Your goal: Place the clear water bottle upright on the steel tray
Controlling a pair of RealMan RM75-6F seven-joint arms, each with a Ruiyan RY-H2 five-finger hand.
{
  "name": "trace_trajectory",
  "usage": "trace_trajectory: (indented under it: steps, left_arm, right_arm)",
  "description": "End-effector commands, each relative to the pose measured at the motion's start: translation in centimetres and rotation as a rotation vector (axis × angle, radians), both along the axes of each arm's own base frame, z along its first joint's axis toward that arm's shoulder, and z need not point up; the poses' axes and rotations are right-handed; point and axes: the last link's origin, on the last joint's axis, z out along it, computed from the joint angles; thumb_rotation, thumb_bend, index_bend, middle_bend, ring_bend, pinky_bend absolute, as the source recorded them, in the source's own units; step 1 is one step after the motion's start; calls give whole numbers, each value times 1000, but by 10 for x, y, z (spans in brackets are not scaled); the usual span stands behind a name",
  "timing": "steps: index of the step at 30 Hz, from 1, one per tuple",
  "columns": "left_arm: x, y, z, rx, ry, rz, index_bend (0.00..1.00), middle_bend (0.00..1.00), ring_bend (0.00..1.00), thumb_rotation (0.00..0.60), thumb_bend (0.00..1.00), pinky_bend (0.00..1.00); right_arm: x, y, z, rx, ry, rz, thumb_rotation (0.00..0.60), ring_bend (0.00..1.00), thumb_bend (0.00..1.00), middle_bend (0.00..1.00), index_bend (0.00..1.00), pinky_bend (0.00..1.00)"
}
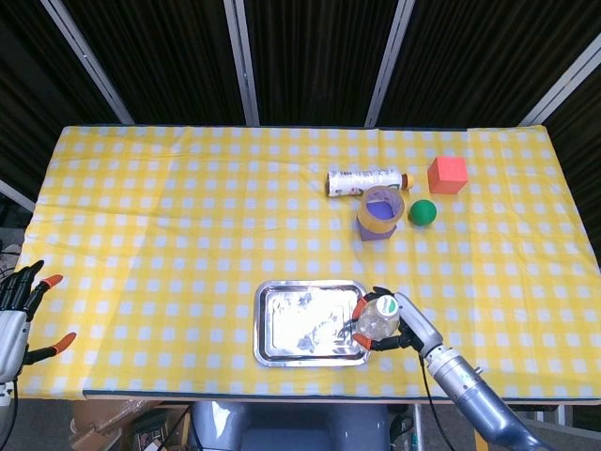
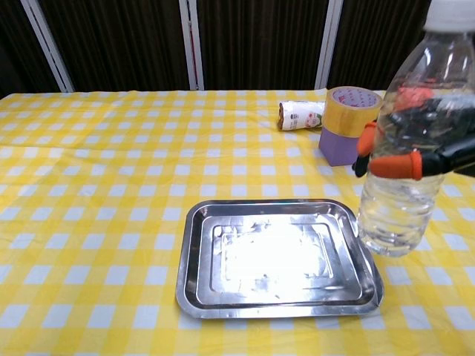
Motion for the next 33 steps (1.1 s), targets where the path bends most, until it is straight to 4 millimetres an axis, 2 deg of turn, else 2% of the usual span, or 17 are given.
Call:
trace_trajectory:
  steps: [1,7,10,14,18,21,27,30,33]
  left_arm:
    - [1,-1,0,0,-3,-2,179,5,0,600,178,0]
    - [1,-1,3,9,-12,-1,179,5,0,600,177,0]
    - [1,-1,3,6,-12,-1,179,5,0,600,177,0]
    - [0,-1,4,8,-14,-1,179,5,0,600,177,0]
    - [0,-1,5,11,-17,1,179,5,0,600,178,0]
    - [0,-1,5,13,-18,1,179,5,0,600,177,0]
    - [-1,0,4,12,-12,3,179,5,0,600,177,0]
    - [0,-1,4,12,-10,2,179,5,0,600,177,0]
    - [0,-1,4,13,-10,1,179,5,0,600,177,0]
  right_arm:
    - [18,-7,37,-89,0,46,600,251,571,644,741,0]
    - [51,-15,94,-203,86,118,600,251,571,645,741,0]
    - [59,-24,111,-235,99,136,600,251,571,644,741,0]
    - [55,-24,118,-204,136,121,600,251,571,645,740,0]
    - [42,-18,110,-142,155,65,600,251,571,644,741,0]
    - [28,-13,95,-92,170,23,600,251,572,644,741,0]
    - [4,-1,50,-10,118,-22,600,252,571,645,740,0]
    - [0,5,34,5,75,-17,600,251,571,644,741,0]
    - [4,6,27,-18,28,8,600,251,577,644,741,0]
